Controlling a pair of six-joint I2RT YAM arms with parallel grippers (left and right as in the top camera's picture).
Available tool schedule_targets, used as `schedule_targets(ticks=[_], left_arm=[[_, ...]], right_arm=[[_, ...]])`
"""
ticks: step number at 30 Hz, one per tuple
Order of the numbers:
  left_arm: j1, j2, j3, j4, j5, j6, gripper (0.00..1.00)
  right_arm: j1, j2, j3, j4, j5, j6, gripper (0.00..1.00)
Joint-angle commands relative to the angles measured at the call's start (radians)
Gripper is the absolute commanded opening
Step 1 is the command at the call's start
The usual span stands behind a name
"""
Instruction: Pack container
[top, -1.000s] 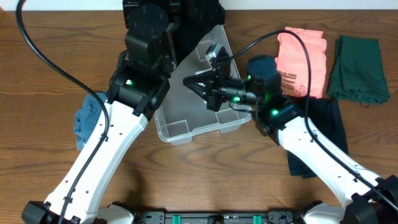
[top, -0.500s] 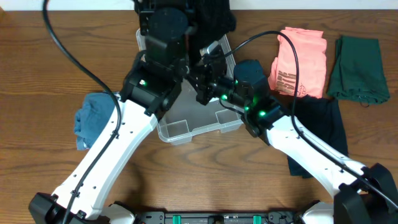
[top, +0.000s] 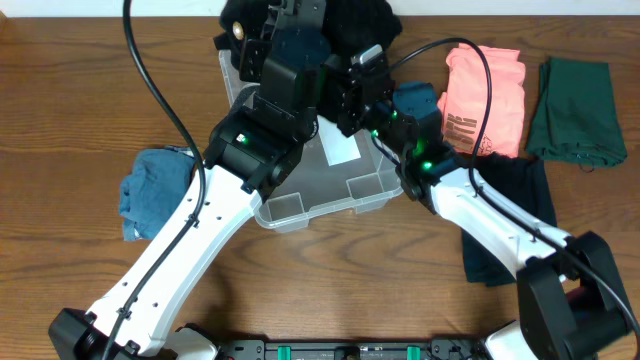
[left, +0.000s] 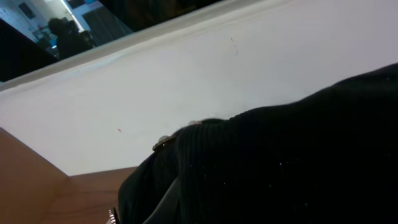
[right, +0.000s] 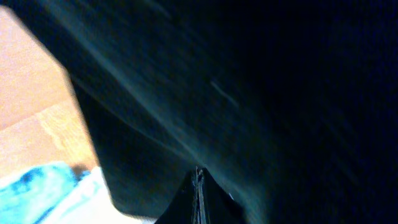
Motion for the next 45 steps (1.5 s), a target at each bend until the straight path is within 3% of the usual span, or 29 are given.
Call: schedule_targets(ticks=[1, 10, 26, 33, 39, 45], left_arm=[[0.0, -0.056, 0.035, 0.028, -0.05, -0.015, 0.06], [0.0, -0.047, 0.035, -0.187, 0.033, -0.036, 0.06], [0.031, 0.055, 0.034, -0.272, 0.087, -0.042, 0.06], [0.084, 0.087, 0.034, -0.226, 0.145, -0.028, 0.06], [0.114, 0.089, 0.035, -0.058, 0.203, 0.078, 0.05], [0.156, 0.103, 0.035, 0.021, 0.281, 0.069, 0.06]], right_arm=[[-0.034, 0.047, 0.009, 0.034, 0.05, -0.06, 0.01], [-0.076, 0.092, 0.009, 0.153, 0.047, -0.066, 0.01], [-0.072, 0.095, 0.009, 0.204, 0.076, -0.066, 0.01], [-0.076, 0.1, 0.009, 0.275, 0.087, -0.066, 0.01], [-0.076, 0.1, 0.009, 0.29, 0.087, -0.066, 0.01], [-0.076, 0.1, 0.009, 0.281, 0.087, -0.066, 0.01]])
